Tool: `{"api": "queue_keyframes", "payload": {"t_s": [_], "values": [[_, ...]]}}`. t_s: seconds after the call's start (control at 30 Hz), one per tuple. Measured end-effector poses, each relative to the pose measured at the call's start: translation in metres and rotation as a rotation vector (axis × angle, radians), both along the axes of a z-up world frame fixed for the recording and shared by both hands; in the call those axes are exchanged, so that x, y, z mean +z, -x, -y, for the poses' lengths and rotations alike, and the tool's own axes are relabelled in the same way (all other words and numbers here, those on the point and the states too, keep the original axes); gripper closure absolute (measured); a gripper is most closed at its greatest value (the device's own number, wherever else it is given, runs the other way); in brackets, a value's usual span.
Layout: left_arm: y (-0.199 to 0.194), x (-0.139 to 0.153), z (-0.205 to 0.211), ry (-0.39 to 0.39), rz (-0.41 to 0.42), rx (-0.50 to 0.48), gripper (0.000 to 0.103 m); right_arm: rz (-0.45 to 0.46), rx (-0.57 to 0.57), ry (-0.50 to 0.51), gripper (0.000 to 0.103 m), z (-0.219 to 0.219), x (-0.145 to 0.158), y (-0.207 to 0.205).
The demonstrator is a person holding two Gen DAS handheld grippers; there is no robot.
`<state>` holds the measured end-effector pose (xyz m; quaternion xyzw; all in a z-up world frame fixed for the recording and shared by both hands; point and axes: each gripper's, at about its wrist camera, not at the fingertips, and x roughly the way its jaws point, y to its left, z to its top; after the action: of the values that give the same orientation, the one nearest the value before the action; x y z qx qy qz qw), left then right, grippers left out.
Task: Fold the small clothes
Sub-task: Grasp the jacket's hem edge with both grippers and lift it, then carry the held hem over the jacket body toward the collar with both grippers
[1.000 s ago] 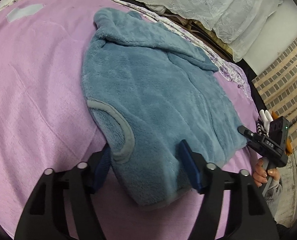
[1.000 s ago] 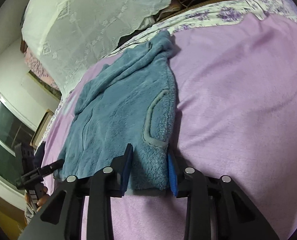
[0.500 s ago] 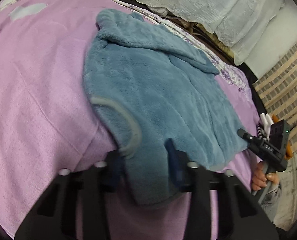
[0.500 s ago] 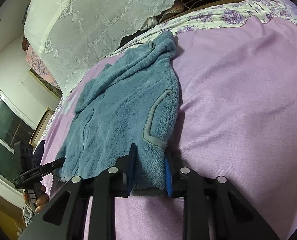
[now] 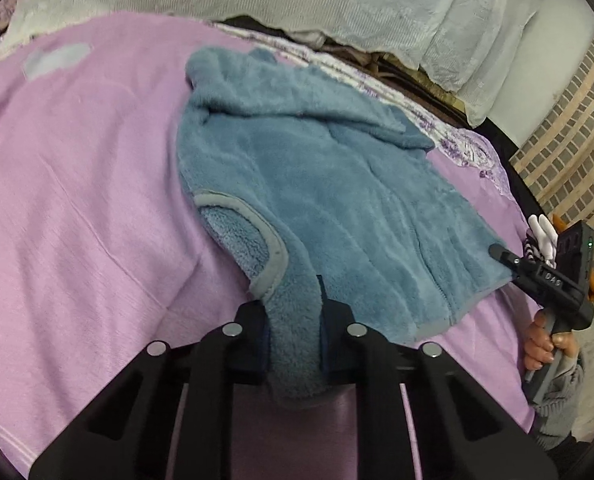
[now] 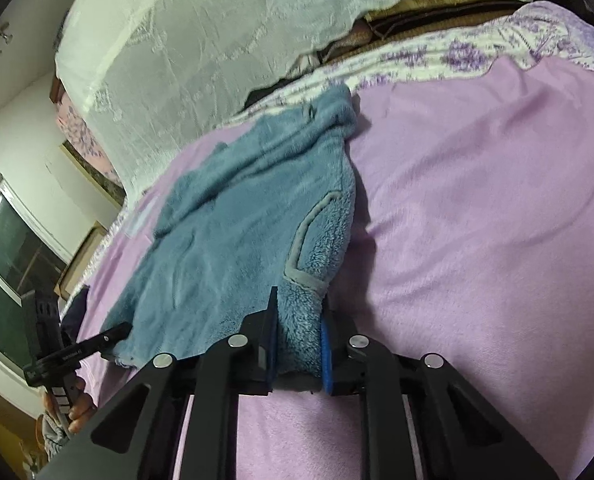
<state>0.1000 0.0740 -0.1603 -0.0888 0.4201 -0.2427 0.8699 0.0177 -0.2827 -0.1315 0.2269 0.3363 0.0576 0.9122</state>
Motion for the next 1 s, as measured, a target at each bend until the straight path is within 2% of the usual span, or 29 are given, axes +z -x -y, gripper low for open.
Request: {"api": "queue_keyframes", "payload": {"t_s": [0.23,0.4,0.63,1.0], "values": [[-0.002,0.013,-0.004,0.003,0.023,0.013,0.087,0.016,0.009,-0.02,0.087,0.0,0.011,-0.002],[-0.008,0.03,-0.002,-0.026,0.072,0.012,0.087,0.004,0.044,-0.014,0.087,-0.006,0.026,-0.016],[-0.034,0.055,0.005,-0.05,0.114,0.027,0.087,0.021,0.06,-0.019,0.087,-0.007,0.047,-0.039],[-0.076,0.075,0.012,-0.053,0.122,0.07,0.087,0.053,0.051,-0.049,0.087,0.0,0.079,-0.083]]}}
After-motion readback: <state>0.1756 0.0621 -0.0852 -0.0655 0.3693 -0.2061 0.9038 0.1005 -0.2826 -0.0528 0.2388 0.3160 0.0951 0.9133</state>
